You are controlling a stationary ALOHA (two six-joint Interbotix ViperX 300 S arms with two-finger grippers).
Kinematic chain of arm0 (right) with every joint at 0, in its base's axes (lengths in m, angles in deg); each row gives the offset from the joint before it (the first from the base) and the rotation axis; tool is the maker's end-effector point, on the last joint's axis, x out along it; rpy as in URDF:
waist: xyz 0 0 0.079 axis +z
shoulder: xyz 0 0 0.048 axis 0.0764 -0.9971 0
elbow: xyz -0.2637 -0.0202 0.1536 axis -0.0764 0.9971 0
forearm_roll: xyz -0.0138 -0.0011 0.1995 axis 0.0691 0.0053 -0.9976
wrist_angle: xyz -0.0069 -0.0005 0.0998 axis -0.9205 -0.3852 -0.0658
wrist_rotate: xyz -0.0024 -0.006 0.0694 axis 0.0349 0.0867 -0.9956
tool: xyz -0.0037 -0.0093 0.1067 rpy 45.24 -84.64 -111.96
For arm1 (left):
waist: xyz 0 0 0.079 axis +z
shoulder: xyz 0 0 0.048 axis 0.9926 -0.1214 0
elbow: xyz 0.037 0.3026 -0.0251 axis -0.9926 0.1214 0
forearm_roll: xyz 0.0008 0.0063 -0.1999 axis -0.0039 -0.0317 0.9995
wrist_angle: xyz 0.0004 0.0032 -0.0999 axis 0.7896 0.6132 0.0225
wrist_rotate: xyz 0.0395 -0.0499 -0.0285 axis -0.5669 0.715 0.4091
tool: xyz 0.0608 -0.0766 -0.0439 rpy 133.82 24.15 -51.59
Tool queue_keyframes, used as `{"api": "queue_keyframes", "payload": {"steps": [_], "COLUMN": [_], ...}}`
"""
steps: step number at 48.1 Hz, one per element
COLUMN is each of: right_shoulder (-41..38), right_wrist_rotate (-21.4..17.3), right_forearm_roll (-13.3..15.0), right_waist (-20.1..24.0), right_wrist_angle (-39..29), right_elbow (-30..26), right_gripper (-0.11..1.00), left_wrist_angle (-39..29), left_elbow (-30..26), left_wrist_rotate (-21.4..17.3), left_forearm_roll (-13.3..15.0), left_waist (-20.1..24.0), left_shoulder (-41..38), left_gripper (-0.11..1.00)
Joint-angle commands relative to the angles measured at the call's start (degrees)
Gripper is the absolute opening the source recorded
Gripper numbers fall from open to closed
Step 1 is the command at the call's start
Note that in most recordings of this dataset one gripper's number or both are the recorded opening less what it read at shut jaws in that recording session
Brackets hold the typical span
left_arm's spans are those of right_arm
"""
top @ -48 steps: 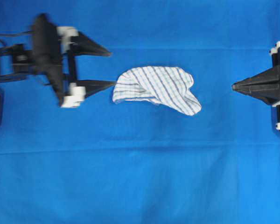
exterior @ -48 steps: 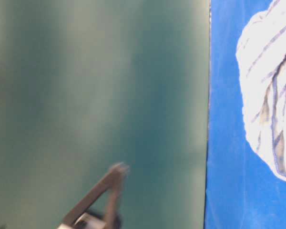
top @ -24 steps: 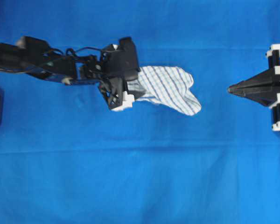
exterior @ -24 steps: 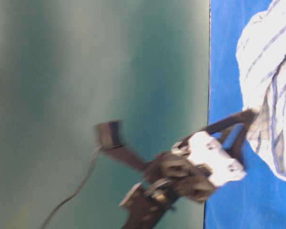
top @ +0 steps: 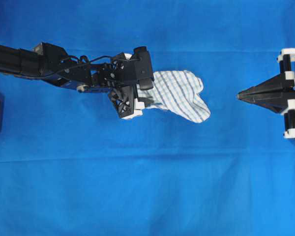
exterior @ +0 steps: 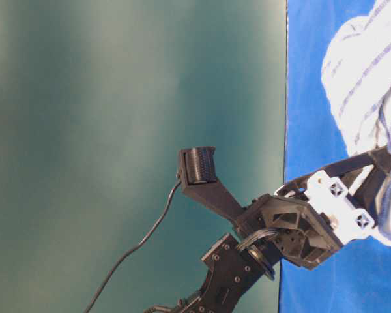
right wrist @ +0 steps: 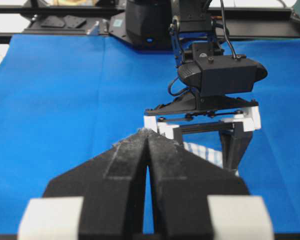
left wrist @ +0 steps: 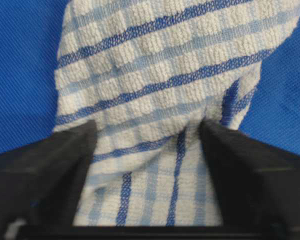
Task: Hand over the towel.
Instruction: 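Close the left gripper on the towel's left edge, then lift the towel with the left gripper and pull it leftward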
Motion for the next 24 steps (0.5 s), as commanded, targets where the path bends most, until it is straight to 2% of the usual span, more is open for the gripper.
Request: {"api": "queue_keyframes", "payload": {"steps": [1, 6, 10, 24], "right_shoulder": [-0.44, -0.35, -0.44, -0.35], "right_wrist_rotate": [-0.09, -0.09, -0.18, -0.18], "right_forearm_roll": [0.09, 0.0, 0.0, 0.09], "right_waist": [-0.18, -0.18, -0.18, -0.18], "right_wrist_angle": [0.18, 0.18, 0.18, 0.18], "right_elbow": [-0.7, -0.62, -0.7, -0.79], "right_gripper": [0.0, 0.0, 0.0, 0.0], "left_wrist_angle": [-0.35, -0.44, -0.53, -5.1], "left_elbow": [-0.62, -0.09, 0.26, 1.05], "left_wrist_rotate": [-0.18, -0.88, -1.14, -1.05], "left_forearm_roll": [0.0, 0.0, 0.0, -0.09], "left_waist": [0.18, 0.35, 0.35, -0.26], "left_shoulder": [1.32, 2.37, 3.96, 17.14], "left_gripper": [0.56, 0.27, 0.1, 0.08]}}
